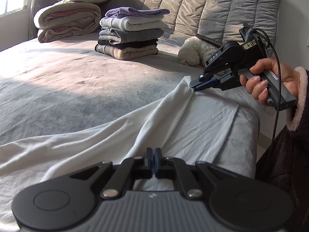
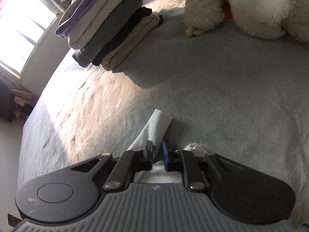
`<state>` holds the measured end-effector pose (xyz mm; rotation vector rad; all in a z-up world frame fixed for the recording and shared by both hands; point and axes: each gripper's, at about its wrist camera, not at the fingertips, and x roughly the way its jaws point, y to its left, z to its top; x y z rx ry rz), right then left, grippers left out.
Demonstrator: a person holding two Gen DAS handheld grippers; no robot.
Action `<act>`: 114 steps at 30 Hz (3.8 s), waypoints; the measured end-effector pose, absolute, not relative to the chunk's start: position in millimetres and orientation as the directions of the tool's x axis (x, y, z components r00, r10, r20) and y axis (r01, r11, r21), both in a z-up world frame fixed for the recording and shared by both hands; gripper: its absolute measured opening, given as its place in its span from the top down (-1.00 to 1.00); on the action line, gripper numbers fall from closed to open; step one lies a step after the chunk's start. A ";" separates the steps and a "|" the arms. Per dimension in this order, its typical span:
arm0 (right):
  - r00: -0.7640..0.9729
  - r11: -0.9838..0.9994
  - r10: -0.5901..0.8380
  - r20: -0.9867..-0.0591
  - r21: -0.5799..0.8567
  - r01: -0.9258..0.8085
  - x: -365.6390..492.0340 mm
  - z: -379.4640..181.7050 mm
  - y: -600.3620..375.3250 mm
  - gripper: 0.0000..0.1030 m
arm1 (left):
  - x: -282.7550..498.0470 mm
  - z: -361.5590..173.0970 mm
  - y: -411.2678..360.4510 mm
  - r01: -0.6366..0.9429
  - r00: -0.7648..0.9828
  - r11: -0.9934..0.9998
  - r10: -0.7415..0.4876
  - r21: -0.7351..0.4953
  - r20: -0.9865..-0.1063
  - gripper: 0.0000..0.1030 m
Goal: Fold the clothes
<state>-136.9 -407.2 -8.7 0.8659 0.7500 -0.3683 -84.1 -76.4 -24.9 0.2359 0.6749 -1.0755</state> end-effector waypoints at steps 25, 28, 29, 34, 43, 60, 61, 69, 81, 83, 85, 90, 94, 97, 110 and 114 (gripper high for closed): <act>0.770 0.645 -0.003 -0.638 0.587 0.489 -138.4 3.7 -402.1 0.91 | -87.0 -16.3 -118.6 0.876 0.332 0.473 -0.732 -0.093 -0.594 0.99; 0.783 0.649 -0.016 -0.622 0.590 0.482 -140.0 8.7 -401.7 0.92 | -86.4 -7.6 -112.8 0.872 0.343 0.477 -0.755 -0.109 -0.559 1.00; 0.787 0.653 -0.024 -0.616 0.587 0.479 -141.0 11.5 -401.5 0.93 | -85.9 -4.5 -110.8 0.871 0.346 0.478 -0.762 -0.116 -0.547 1.00; 0.799 0.678 -0.072 -0.597 0.558 0.478 -147.5 25.6 -400.7 0.94 | -84.8 6.6 -103.4 0.872 0.331 0.462 -0.797 -0.159 -0.506 1.00; 0.773 0.593 0.081 -0.629 0.654 0.470 -163.2 16.2 -404.1 0.72 | -83.0 8.9 -99.3 0.857 0.310 0.463 -0.814 -0.226 -0.492 1.00; 0.773 0.366 0.372 -0.515 0.846 0.387 -133.1 -24.7 -355.4 0.26 | -83.7 13.9 -92.1 0.853 0.273 0.435 -0.843 -0.289 -0.464 1.00; 0.782 0.357 0.356 -0.511 0.848 0.392 -132.2 -25.4 -358.5 0.32 | -84.8 13.4 -92.1 0.855 0.267 0.430 -0.844 -0.290 -0.466 1.00; 0.843 0.272 0.204 -0.497 0.856 0.439 -138.7 -33.7 -389.2 0.73 | -96.5 4.4 -95.4 0.874 0.218 0.394 -0.841 -0.284 -0.496 1.00; 0.890 0.364 0.054 -0.453 0.839 0.405 -167.7 -6.8 -408.5 0.94 | -99.1 3.4 -89.2 0.877 0.202 0.382 -0.844 -0.291 -0.497 1.00; 0.892 0.401 0.041 -0.451 0.825 0.399 -169.1 -0.8 -405.8 0.94 | -99.2 5.3 -87.4 0.877 0.200 0.379 -0.848 -0.297 -0.490 1.00; 0.892 0.430 0.028 -0.451 0.811 0.396 -169.8 4.9 -403.7 0.94 | -99.8 6.5 -86.1 0.878 0.196 0.374 -0.851 -0.299 -0.487 1.00; 0.903 0.504 -0.007 -0.430 0.778 0.375 -178.5 31.3 -399.9 0.94 | -101.8 11.4 -81.4 0.884 0.190 0.360 -0.860 -0.299 -0.473 1.00; 0.910 0.556 -0.027 -0.413 0.750 0.357 -179.6 51.8 -398.3 0.94 | -101.4 16.2 -78.6 0.885 0.187 0.351 -0.870 -0.307 -0.457 1.00; 0.908 0.577 -0.040 -0.416 0.733 0.361 -182.3 59.4 -396.3 0.94 | -100.7 18.7 -78.2 0.883 0.177 0.342 -0.876 -0.320 -0.448 1.00; 0.863 0.565 -0.115 -0.493 0.682 0.464 -245.4 31.2 -388.5 0.94 | -120.5 7.1 -78.3 0.913 0.092 0.281 -0.848 -0.296 -0.523 1.00; 0.798 0.576 -0.146 -0.584 0.606 0.549 -252.9 13.4 -384.5 0.94 | -123.3 -6.7 -81.8 0.910 0.071 0.287 -0.820 -0.300 -0.568 1.00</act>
